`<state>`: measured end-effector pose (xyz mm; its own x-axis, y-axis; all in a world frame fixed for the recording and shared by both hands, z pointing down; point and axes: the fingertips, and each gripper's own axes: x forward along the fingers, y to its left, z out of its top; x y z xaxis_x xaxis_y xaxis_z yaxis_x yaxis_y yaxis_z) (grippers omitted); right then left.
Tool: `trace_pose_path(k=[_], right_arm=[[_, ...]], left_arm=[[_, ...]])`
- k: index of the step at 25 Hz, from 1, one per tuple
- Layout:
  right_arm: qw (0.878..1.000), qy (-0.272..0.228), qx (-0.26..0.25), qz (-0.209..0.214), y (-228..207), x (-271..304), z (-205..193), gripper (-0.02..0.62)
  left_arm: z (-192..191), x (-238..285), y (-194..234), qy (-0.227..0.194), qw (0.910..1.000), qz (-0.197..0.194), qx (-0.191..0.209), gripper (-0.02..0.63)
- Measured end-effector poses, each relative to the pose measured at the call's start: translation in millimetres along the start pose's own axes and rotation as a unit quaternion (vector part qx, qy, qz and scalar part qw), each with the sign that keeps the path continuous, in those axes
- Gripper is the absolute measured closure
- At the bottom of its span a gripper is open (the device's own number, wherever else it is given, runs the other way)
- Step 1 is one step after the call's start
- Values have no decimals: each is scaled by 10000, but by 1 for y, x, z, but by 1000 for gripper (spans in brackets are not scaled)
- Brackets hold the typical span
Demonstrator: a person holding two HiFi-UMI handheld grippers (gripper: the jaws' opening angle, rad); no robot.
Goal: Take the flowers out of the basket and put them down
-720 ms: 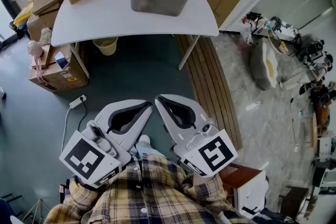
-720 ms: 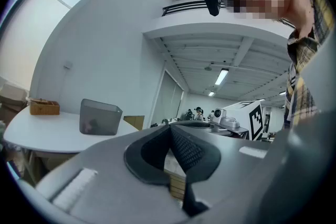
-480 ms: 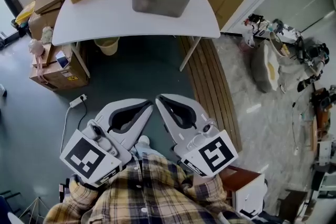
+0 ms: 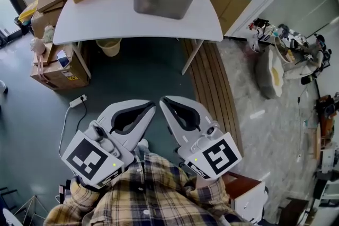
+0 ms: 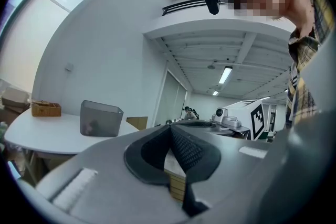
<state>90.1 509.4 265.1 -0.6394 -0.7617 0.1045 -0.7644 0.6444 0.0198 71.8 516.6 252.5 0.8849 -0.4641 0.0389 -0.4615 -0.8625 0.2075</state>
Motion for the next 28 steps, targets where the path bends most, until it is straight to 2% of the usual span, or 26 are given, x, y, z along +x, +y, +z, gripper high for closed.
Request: trace_pose_path(k=[4, 11, 18, 28], right_arm=[[10000, 61, 22, 17, -2, 6, -8, 591], [9998, 106, 89, 106, -20, 35, -13, 591], [9999, 123, -4, 71, -50, 106, -3, 591], [9993, 72, 14, -369, -110, 204, 13, 591]], left_arm=[[-6, 3, 3, 38, 10000, -11, -30, 592], [-2, 13, 35, 20, 10000, 51, -43, 592], [19, 29, 113, -46, 10000, 7, -14, 592], [49, 57, 223, 5, 9996, -265, 64, 592]])
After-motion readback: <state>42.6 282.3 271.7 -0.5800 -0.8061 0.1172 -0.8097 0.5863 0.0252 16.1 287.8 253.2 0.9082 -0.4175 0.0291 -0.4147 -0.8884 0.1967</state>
